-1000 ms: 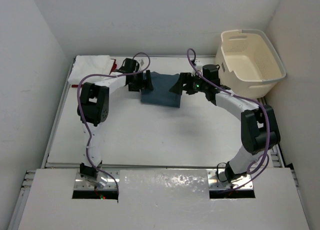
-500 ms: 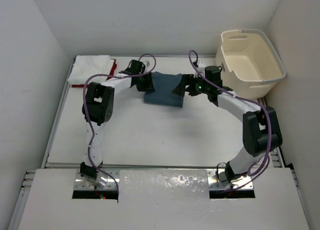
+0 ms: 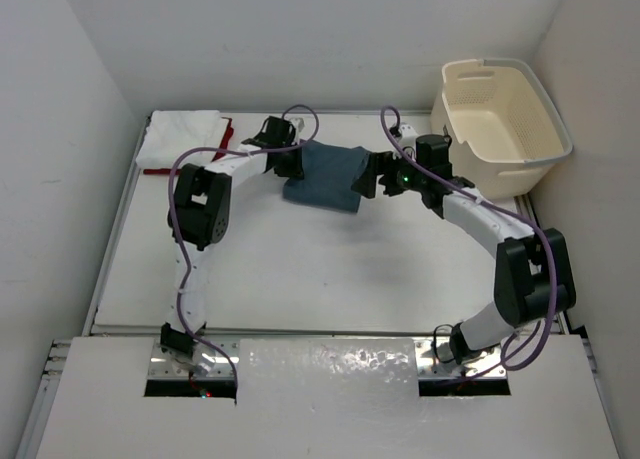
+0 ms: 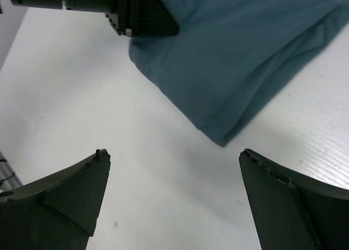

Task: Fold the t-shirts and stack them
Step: Put the neatly folded tshirt into the corner of the board with the left arm

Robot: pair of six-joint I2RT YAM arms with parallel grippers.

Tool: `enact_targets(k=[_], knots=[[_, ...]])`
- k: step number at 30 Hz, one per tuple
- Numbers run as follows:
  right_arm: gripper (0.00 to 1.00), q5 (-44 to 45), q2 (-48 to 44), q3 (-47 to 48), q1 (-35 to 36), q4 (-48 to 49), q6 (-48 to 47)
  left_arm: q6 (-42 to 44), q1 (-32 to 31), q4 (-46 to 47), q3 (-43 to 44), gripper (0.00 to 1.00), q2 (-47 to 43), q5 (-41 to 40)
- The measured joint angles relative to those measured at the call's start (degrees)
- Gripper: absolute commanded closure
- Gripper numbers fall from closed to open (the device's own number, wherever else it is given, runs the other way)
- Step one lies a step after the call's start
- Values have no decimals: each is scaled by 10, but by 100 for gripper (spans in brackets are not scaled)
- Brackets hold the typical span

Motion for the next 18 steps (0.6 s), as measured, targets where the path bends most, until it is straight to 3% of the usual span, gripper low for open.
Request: enact_targets(k=[9, 18], knots=[[1, 26, -26, -23, 0, -13, -23, 150, 5, -30, -4, 100, -78, -123], [1, 34, -26, -27, 0, -16, -30, 266, 53, -56, 0, 100, -131, -165]])
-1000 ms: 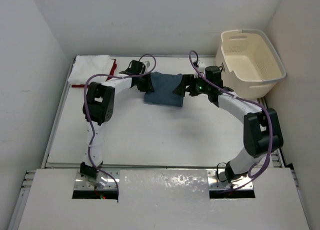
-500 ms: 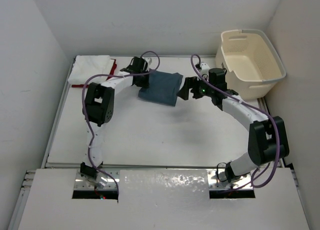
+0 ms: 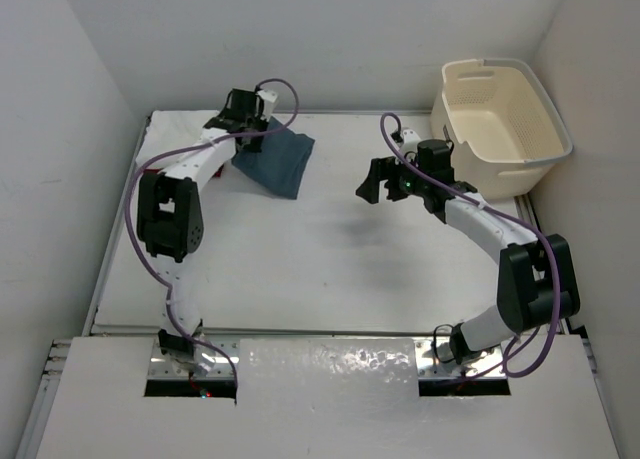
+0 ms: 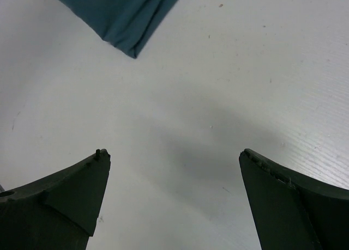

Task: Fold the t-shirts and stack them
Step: Put the neatly folded tshirt into the corner of the board with the left arm

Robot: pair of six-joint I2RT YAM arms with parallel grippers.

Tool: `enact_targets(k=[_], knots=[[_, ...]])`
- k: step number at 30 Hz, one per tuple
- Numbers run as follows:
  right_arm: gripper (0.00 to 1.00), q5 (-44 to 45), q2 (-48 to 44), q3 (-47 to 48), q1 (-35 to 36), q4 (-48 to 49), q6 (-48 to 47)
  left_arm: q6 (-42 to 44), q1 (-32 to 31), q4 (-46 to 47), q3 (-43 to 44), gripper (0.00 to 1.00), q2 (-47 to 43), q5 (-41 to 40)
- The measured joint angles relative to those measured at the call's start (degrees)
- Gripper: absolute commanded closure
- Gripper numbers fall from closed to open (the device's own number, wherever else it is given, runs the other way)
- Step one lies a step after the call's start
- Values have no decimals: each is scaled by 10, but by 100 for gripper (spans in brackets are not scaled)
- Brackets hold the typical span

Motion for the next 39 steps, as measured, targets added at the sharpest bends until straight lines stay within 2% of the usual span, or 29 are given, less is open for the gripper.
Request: enact_targets(k=[12, 25, 39], knots=[[1, 2, 0, 0, 0, 6, 5, 83, 108, -43, 76, 100, 0, 3], [1, 1, 9, 0, 0, 19, 17, 101, 126, -78, 142, 100, -7, 14], [1, -6, 27, 0, 0, 18, 23, 92, 210, -77, 171, 100, -6, 40]])
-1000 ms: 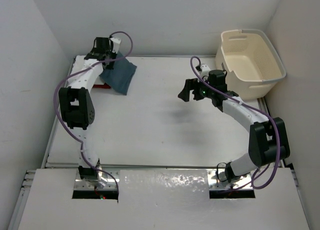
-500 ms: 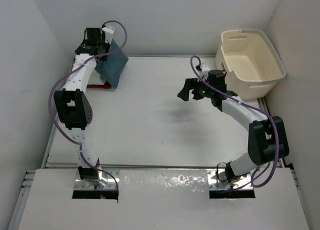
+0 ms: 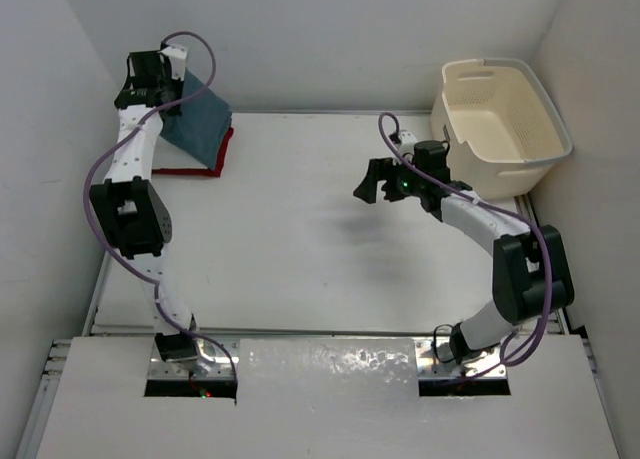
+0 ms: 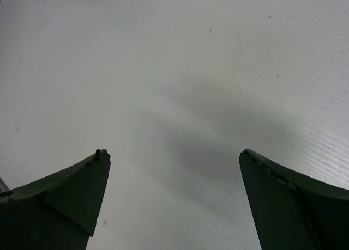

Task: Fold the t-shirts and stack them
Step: Put the neatly folded tshirt into the corner of the board with the left arm

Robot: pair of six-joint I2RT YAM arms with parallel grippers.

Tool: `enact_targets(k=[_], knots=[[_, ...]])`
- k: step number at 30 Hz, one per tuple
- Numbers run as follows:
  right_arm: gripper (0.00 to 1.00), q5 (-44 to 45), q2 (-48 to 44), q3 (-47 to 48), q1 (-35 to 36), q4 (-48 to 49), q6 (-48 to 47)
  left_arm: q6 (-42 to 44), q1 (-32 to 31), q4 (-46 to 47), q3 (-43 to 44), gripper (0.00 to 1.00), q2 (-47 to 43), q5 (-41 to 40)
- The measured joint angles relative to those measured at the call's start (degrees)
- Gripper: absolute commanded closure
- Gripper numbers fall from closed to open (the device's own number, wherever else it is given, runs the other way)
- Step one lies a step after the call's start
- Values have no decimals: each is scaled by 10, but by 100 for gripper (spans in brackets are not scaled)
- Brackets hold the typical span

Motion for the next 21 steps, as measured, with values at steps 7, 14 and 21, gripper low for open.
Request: enact_targets(k=[7, 14, 21], knots=[[1, -2, 16, 24, 0, -7, 2, -11, 34, 3, 40, 99, 59, 7], [1, -2, 38, 51, 0, -17, 3, -20, 54, 9, 44, 75, 119, -14], [1, -2, 48, 58, 0, -33, 6, -51, 79, -3, 80, 0, 163, -38]])
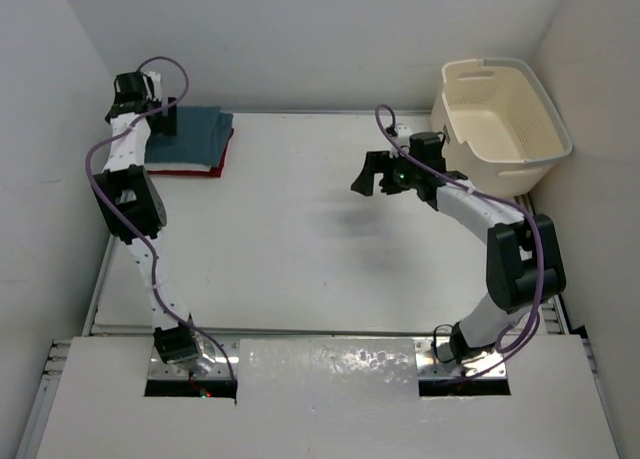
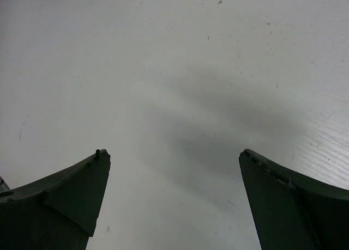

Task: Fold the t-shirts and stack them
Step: Put the neatly folded tshirt into the corner of the board with the left arm

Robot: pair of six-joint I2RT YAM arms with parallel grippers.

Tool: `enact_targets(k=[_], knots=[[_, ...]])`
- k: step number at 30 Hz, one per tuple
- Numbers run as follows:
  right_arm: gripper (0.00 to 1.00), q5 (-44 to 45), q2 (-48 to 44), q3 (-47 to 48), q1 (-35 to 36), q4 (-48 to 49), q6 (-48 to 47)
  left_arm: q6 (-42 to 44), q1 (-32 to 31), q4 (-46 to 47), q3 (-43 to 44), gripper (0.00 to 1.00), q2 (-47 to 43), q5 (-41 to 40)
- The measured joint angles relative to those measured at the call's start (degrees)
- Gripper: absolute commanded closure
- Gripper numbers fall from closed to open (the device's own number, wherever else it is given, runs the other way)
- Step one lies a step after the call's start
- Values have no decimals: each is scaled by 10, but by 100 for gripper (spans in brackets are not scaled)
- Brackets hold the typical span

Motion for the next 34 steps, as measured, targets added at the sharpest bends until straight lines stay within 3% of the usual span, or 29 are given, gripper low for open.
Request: enact_targets(k=[6, 10, 12, 16, 19, 22, 24, 28, 34], knots=[[1, 1, -3, 17, 0, -13, 0, -43, 9, -14, 50, 0, -10, -1], [1, 26, -35, 19, 0, -49, 0, -104, 9, -23, 39, 0, -87, 21], [1, 60, -63, 19, 0, -79, 0, -151, 9, -13, -28, 0, -170, 33], [1, 139, -137, -11, 0, -110, 12, -256, -20, 36, -256, 0, -402, 6], [1, 188, -190, -54, 0, -132, 26, -314, -120, 64, -413, 0, -539, -56], [1, 241, -226, -97, 0, -156, 34, -370, -229, 116, -565, 0, -622, -45], [1, 272, -243, -124, 0, -172, 37, -413, -248, 123, -652, 0, -651, -38], [1, 312, -282, -182, 0, -187, 46, -460, -238, 97, -736, 0, -668, -56], [1, 331, -311, -214, 0, -186, 60, -485, -236, 100, -739, 0, -712, -91]])
